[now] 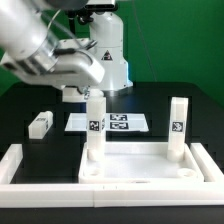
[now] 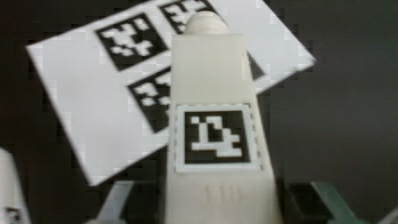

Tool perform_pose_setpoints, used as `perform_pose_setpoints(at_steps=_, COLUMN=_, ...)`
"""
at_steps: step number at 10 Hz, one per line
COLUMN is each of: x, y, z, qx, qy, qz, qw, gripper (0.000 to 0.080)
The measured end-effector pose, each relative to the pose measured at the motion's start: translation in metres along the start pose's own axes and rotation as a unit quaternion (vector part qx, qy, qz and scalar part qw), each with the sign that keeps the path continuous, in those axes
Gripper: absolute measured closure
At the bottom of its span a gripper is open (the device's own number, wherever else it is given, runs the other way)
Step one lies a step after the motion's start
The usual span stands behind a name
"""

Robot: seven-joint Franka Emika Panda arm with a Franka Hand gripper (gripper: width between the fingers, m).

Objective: Assemble desk

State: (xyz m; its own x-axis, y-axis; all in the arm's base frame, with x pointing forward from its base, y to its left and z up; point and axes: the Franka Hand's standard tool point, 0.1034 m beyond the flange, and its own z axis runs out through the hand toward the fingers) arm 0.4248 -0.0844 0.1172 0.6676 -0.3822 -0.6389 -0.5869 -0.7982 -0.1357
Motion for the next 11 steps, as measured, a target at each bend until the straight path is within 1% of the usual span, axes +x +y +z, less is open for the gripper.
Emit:
perform_pose_setpoints(at_steps=1, x=-0.026, y=-0.028, z=-0.004, qx=0.0, qy=0.016, qz=0.001, qw=1.0, gripper=0.0511)
perform_pose_setpoints(at_steps=2, x=-0.037, y=-0.054, z=-0.008, qx=0.002, qy=0.056, qz=0.014, qw=0.998, gripper=0.0511)
perform_pose_setpoints(at_steps=3, x=-0.049, y=-0.084, z=-0.012, qx=0.002, qy=0.084, qz=0.03, qw=0.996, gripper=0.0511)
perform_pose_setpoints(at_steps=4, x=-0.049, y=-0.1, z=-0.018, qx=0.003, qy=0.12, qz=0.019, qw=0.993, gripper=0.0511)
perform_pose_setpoints(at_steps=5, x=-0.046, y=-0.097, z=-0.016, qx=0.009, qy=0.146, qz=0.022, qw=0.989, gripper=0.0511)
perform_pose_setpoints(at_steps=6, x=-0.043, y=-0.097, z=-0.017, qx=0.011, qy=0.18, qz=0.022, qw=0.983, gripper=0.0511)
perform_pose_setpoints(at_steps=7, x=-0.041, y=-0.102, z=-0.02, qx=0.014, qy=0.207, qz=0.016, qw=0.978, gripper=0.0511)
perform_pose_setpoints(at_steps=8, x=-0.028, y=-0.11, z=-0.038, qx=-0.002, qy=0.26, qz=0.004, qw=0.966, gripper=0.0511)
perform_pose_setpoints(at_steps=9, x=-0.019, y=-0.126, z=-0.058, qx=-0.016, qy=0.315, qz=-0.021, qw=0.949, gripper=0.0511)
perform_pose_setpoints(at_steps=10, x=-0.014, y=-0.144, z=-0.078, qx=-0.027, qy=0.363, qz=-0.057, qw=0.93, gripper=0.0511)
perform_pose_setpoints(at_steps=11, x=-0.014, y=-0.151, z=-0.087, qx=-0.03, qy=0.424, qz=-0.092, qw=0.9, gripper=0.0511)
